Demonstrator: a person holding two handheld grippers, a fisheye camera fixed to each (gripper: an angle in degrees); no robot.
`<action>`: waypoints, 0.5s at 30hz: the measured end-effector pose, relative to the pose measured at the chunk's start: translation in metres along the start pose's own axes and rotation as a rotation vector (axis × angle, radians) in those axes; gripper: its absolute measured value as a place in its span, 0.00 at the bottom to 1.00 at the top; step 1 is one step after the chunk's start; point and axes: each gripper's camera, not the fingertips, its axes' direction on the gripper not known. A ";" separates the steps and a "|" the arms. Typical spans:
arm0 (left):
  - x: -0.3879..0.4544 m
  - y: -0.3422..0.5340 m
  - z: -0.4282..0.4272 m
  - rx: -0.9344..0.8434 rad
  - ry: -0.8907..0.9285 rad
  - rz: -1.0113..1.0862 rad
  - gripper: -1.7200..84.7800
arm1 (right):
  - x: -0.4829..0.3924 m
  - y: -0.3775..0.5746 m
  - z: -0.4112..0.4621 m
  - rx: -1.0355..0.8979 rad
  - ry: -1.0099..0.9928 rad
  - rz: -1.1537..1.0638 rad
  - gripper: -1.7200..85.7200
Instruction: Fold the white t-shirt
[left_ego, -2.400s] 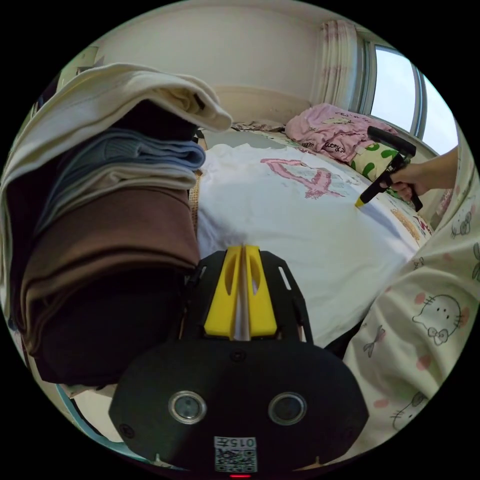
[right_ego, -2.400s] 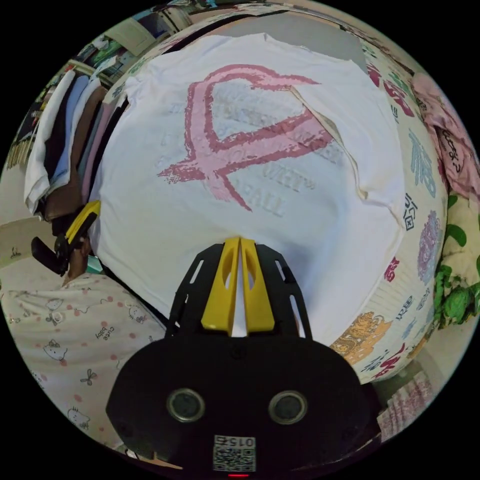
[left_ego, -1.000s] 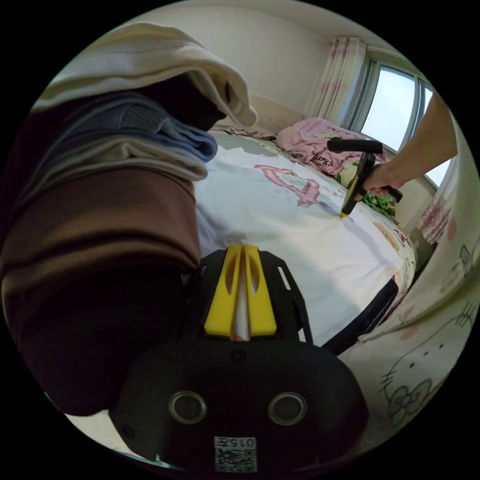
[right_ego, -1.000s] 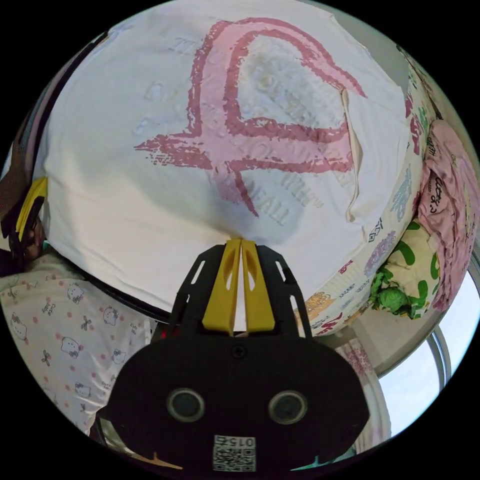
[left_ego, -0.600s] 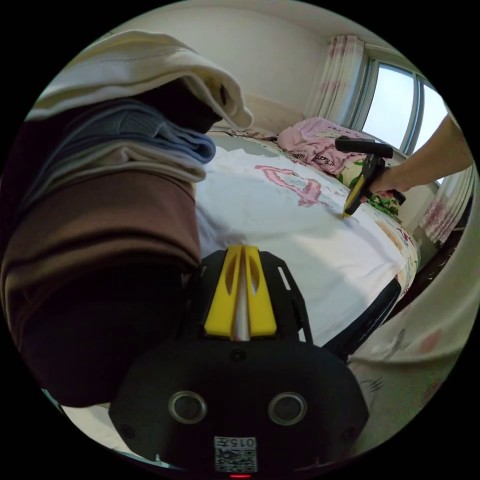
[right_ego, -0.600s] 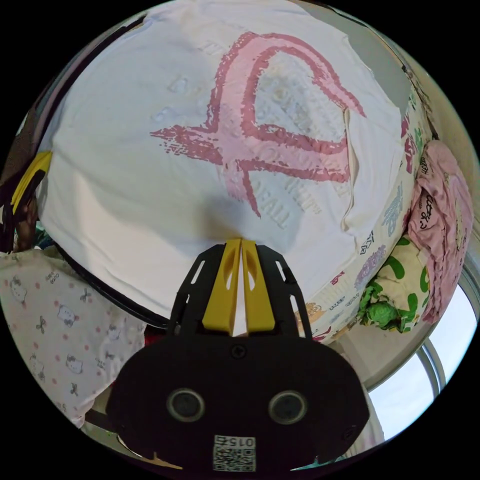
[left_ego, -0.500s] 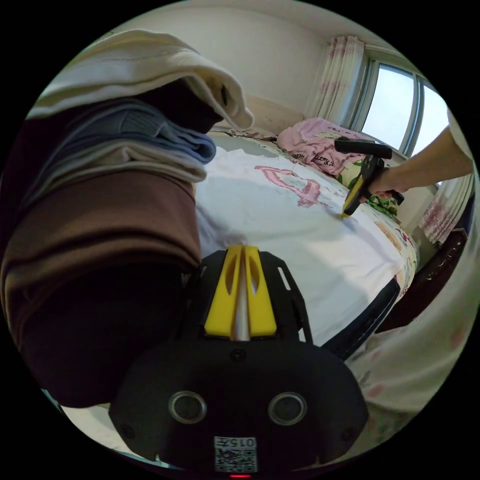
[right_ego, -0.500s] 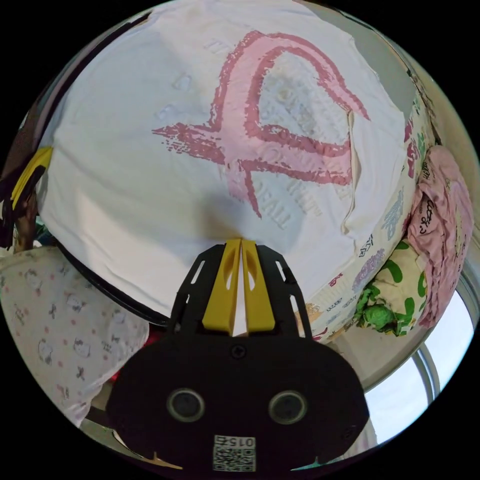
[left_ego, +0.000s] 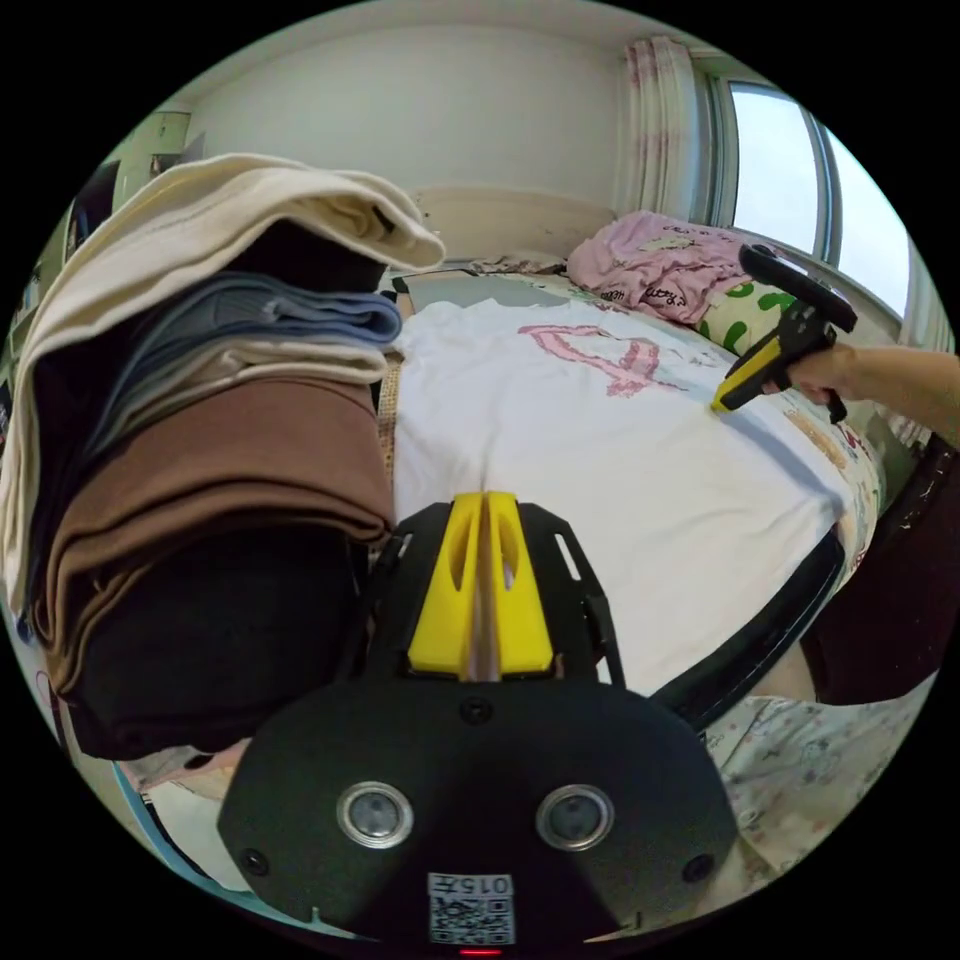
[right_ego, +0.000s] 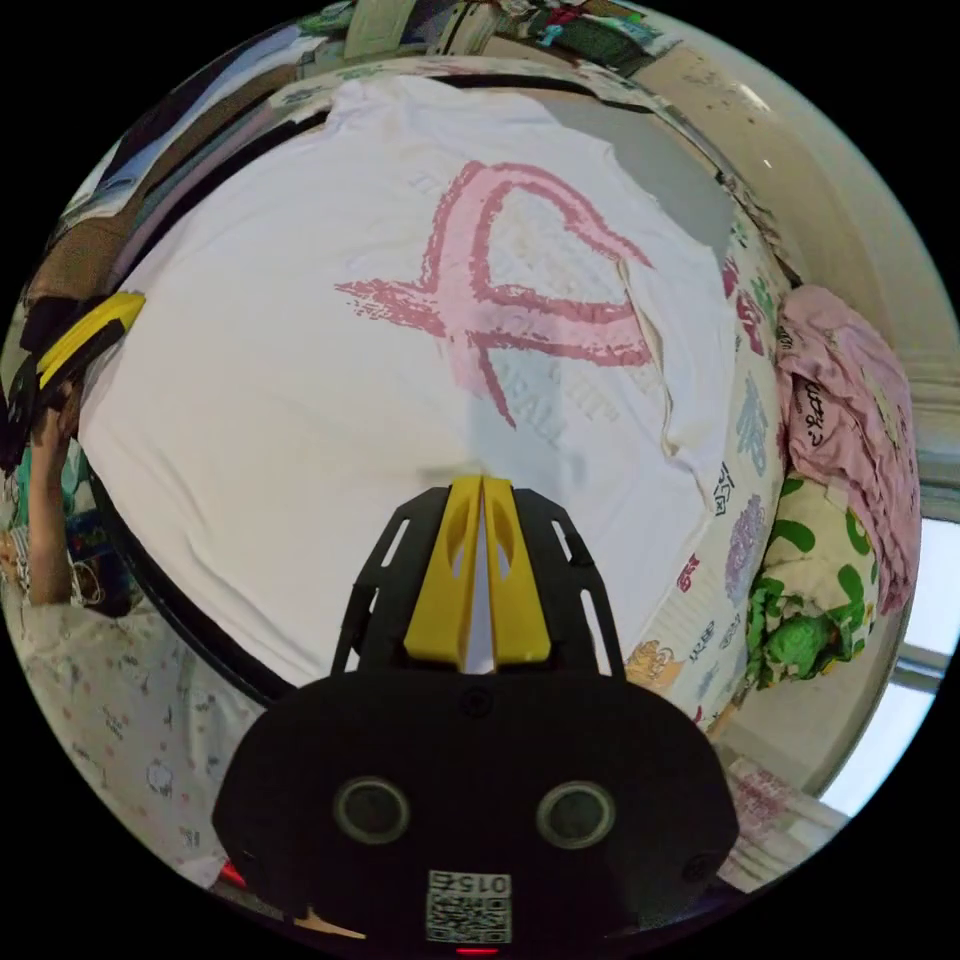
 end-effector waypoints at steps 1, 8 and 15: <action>0.001 -0.004 -0.002 0.001 -0.009 0.004 0.02 | -0.001 0.001 -0.004 0.004 0.008 -0.003 0.01; 0.005 -0.024 -0.012 0.006 -0.065 0.029 0.02 | 0.000 0.018 -0.057 0.052 0.076 -0.043 0.01; -0.011 -0.044 -0.020 0.009 -0.048 0.015 0.03 | 0.044 0.059 -0.109 0.205 -0.072 0.089 0.01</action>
